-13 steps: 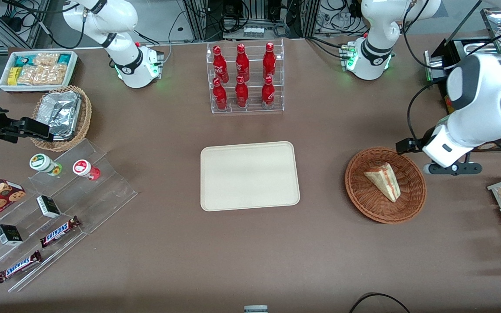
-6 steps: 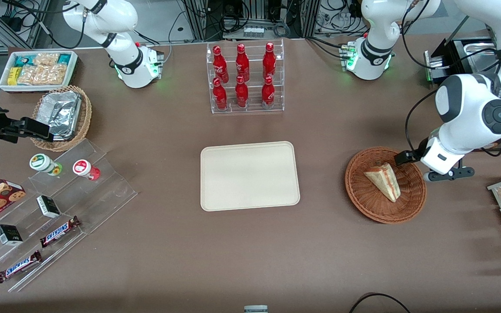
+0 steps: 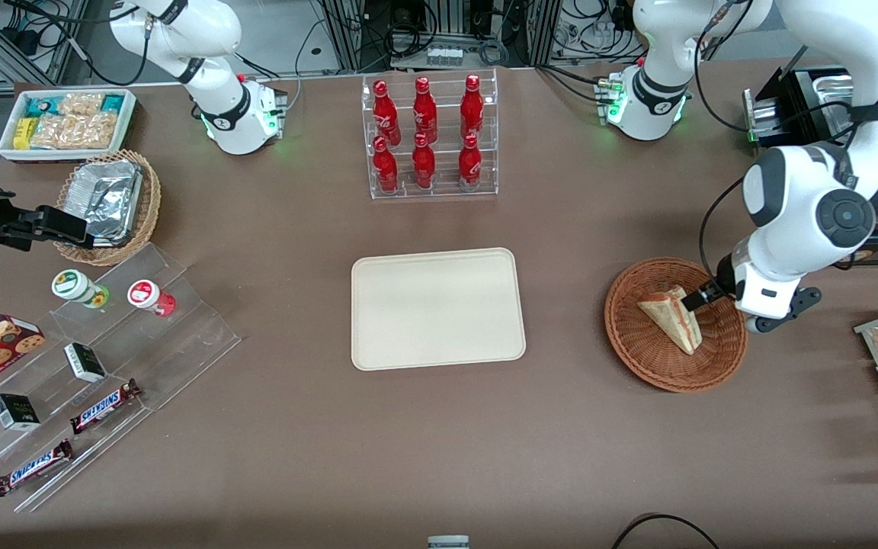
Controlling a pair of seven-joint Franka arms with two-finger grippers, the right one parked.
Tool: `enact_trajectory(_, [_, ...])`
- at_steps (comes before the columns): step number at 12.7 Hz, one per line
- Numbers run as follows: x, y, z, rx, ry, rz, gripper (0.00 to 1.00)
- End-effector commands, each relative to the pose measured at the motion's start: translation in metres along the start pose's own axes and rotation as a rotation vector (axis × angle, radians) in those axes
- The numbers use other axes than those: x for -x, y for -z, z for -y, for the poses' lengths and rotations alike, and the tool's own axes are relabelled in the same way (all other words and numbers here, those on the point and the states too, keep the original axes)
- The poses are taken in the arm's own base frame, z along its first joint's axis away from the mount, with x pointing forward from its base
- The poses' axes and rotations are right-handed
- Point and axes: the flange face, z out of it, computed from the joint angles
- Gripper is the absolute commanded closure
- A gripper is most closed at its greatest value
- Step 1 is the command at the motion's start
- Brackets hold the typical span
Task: Place sandwich from basket to tray
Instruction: 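Lower the left gripper and close it on the sandwich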
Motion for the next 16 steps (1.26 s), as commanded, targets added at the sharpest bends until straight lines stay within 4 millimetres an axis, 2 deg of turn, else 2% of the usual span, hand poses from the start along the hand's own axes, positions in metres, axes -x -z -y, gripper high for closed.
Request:
enact_trajectory(1, [0.010,-0.019,-0.020,0.010,0.119,-0.014,0.00])
enact_trajectory(6, [0.015,-0.025,-0.015,-0.015,0.010,-0.007,0.00])
enact_trajectory(10, [0.015,-0.031,-0.015,-0.014,0.023,-0.005,0.00])
enact_trajectory(16, [0.017,-0.059,-0.009,-0.001,0.045,-0.007,0.00])
